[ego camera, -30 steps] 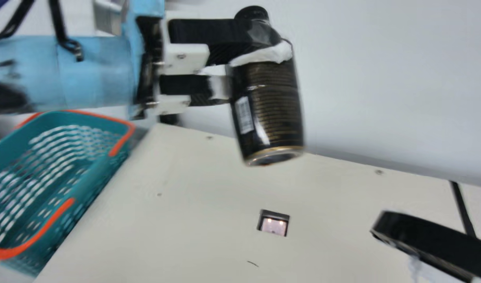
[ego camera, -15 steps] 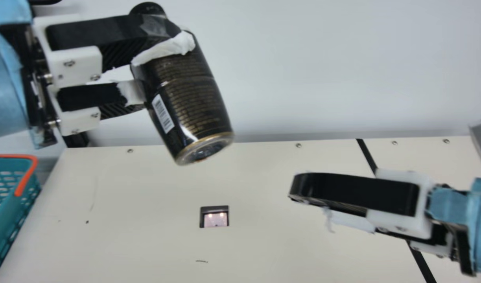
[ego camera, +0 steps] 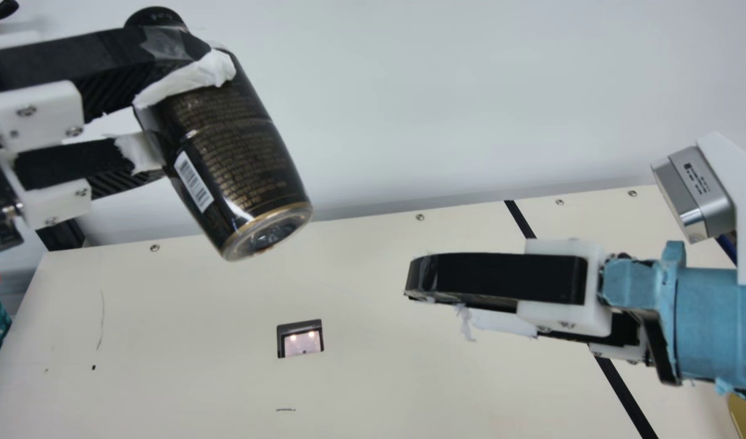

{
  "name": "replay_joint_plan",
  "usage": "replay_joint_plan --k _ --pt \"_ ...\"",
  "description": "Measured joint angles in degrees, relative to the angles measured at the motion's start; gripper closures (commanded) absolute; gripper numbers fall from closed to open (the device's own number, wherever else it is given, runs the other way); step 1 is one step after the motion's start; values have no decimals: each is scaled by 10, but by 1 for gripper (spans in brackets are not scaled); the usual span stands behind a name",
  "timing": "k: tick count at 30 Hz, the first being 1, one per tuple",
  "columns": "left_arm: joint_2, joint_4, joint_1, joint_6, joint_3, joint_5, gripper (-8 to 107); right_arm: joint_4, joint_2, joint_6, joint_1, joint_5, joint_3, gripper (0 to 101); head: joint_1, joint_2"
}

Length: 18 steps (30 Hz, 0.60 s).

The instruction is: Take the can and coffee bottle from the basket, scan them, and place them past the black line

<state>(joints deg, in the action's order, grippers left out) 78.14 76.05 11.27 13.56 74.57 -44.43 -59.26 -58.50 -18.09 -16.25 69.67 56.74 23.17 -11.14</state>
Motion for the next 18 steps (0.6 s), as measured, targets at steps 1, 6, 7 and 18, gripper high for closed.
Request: replay_joint_plan --k 1,6,7,18 --pt "0 0 0 0 0 0 89 0 0 0 0 0 0 0 0 0" --pt "2 6 6 -10 8 -4 89 0 0 0 0 0 0 0 3 0" --pt "3 13 7 -12 9 -4 89 0 0 0 0 0 0 0 3 0" --pt "29 98 46 -60 28 -55 89 0 0 0 0 0 0 0 3 0"
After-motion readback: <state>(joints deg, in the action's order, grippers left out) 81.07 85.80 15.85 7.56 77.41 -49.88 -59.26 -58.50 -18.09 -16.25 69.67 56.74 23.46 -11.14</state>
